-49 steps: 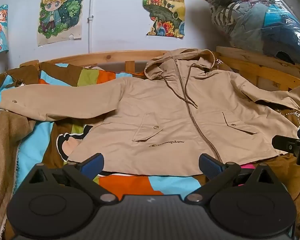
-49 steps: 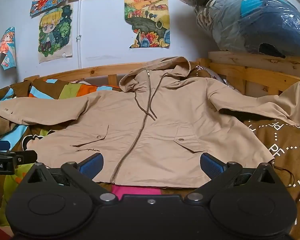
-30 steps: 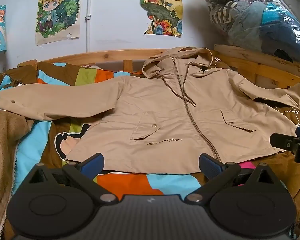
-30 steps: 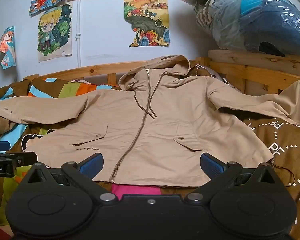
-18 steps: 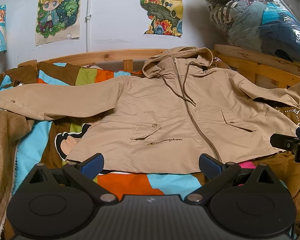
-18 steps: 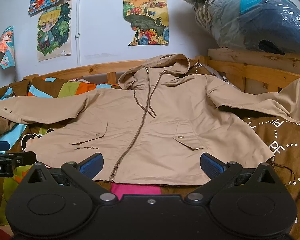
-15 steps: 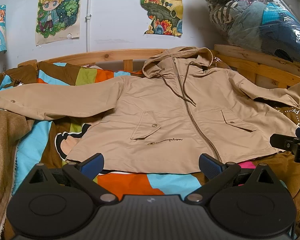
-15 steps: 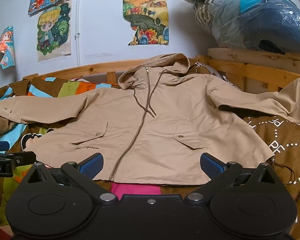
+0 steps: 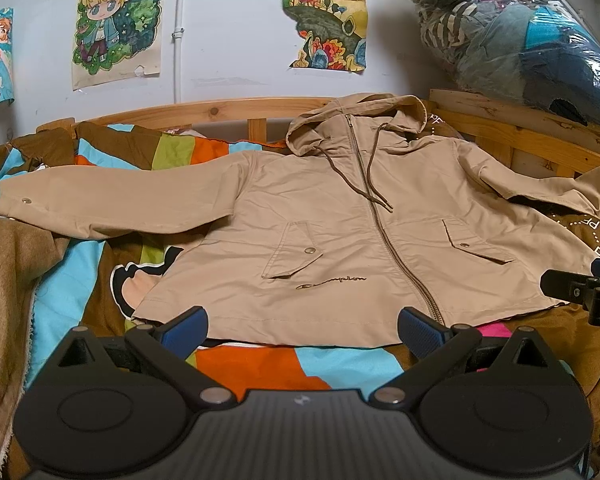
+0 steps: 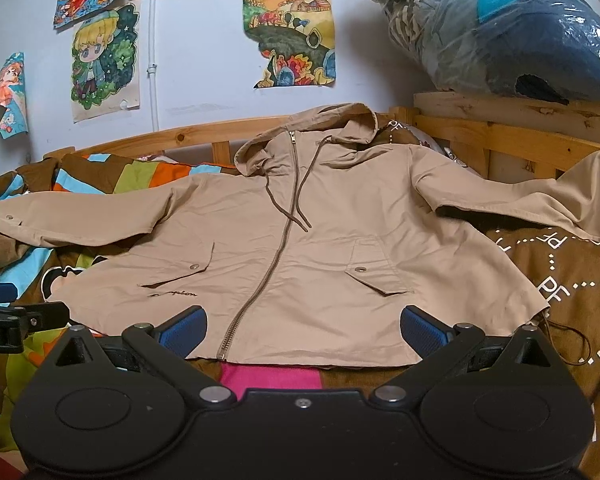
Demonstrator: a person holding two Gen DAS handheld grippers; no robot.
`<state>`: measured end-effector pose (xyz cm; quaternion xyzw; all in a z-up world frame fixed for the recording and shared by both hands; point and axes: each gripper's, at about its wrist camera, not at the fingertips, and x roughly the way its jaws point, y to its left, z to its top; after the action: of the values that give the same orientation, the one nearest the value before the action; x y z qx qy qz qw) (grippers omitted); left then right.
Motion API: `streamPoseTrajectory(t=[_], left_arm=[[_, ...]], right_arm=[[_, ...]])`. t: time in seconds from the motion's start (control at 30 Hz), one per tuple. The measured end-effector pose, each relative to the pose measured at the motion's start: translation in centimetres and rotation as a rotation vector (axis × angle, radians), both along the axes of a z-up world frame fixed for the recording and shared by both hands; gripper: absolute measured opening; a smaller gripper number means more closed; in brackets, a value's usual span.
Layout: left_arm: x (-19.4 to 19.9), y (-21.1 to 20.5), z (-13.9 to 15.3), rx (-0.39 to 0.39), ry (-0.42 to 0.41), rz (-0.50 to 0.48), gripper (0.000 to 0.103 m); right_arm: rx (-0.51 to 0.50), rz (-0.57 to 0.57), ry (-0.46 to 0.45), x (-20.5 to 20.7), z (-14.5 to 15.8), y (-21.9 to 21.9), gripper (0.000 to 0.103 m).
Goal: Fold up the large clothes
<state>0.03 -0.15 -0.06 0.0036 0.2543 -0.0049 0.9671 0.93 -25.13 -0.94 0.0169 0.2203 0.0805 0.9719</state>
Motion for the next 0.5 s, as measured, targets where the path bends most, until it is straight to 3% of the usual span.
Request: streamPoseTrajectory(t=[0.5], left_arm=[[0.0,0.01,-0.04,-0.001,0.0,0.0,0.102]], right_arm=[[0.002,-0.001,0.006,0.03,-0.08,-0.07,0.102]])
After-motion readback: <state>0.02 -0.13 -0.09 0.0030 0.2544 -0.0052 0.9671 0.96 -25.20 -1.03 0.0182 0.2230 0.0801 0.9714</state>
